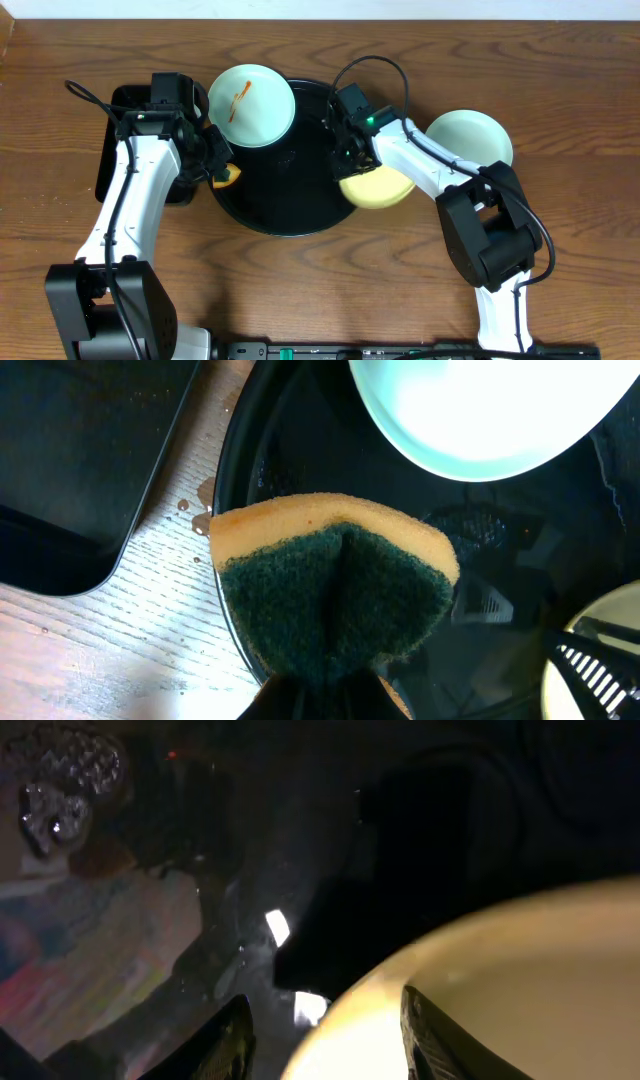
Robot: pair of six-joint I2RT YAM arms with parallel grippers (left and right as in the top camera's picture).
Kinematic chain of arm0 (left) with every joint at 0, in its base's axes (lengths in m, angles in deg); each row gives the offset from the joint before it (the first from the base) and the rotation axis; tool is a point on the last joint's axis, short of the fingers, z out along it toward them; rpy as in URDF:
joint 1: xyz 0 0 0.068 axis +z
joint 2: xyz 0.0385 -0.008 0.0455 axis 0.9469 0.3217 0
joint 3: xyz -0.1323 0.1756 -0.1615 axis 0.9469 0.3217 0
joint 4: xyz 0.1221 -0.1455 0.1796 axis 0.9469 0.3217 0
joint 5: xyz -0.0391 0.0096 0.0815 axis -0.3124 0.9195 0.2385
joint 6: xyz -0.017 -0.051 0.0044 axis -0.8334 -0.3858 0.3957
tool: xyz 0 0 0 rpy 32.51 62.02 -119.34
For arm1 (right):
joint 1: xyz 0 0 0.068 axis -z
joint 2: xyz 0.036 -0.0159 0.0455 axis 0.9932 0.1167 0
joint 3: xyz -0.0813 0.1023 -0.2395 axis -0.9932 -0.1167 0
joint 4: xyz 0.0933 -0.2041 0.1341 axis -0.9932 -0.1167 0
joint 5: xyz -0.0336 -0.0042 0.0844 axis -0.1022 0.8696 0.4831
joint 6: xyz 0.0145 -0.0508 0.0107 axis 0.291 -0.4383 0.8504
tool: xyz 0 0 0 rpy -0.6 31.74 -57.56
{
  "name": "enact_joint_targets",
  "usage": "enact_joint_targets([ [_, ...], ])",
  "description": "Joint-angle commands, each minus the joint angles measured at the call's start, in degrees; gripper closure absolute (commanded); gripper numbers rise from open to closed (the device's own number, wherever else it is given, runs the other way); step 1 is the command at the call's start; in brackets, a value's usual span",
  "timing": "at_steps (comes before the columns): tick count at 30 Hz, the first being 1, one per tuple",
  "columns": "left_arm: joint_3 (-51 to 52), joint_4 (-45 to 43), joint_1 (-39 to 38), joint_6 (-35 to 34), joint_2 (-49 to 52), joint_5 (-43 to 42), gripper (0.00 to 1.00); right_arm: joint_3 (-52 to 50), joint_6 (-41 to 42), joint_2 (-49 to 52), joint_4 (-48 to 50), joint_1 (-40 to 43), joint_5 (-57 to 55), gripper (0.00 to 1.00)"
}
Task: Clean dirty plates on tray and stack at the side
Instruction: 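Grip the yellow plate rim with the right gripper and drag it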
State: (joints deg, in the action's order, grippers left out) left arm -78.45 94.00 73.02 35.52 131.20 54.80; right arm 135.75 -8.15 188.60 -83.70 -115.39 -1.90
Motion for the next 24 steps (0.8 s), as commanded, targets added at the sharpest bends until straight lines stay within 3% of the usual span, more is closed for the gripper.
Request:
enact_joint_targets([
  [1, -1.03, -0.07, 0.13, 0.96, 0.09, 0.96, 0.92, -0.59, -1.68, 0.09, -0.33, -1.11, 0.42, 0.55],
  [18, -1.03, -0.04, 0.13, 0.96, 0.09, 0.96, 0.92, -0.57, -4.04, 0.09, 2.86, -7.61, 0.74, 0.55],
  [24, -1.03, -0.04, 0.13, 0.96, 0.09, 0.96, 0.92, -0.44, -4.20, 0.09, 7.45, -9.68, 6.14, 0.55],
])
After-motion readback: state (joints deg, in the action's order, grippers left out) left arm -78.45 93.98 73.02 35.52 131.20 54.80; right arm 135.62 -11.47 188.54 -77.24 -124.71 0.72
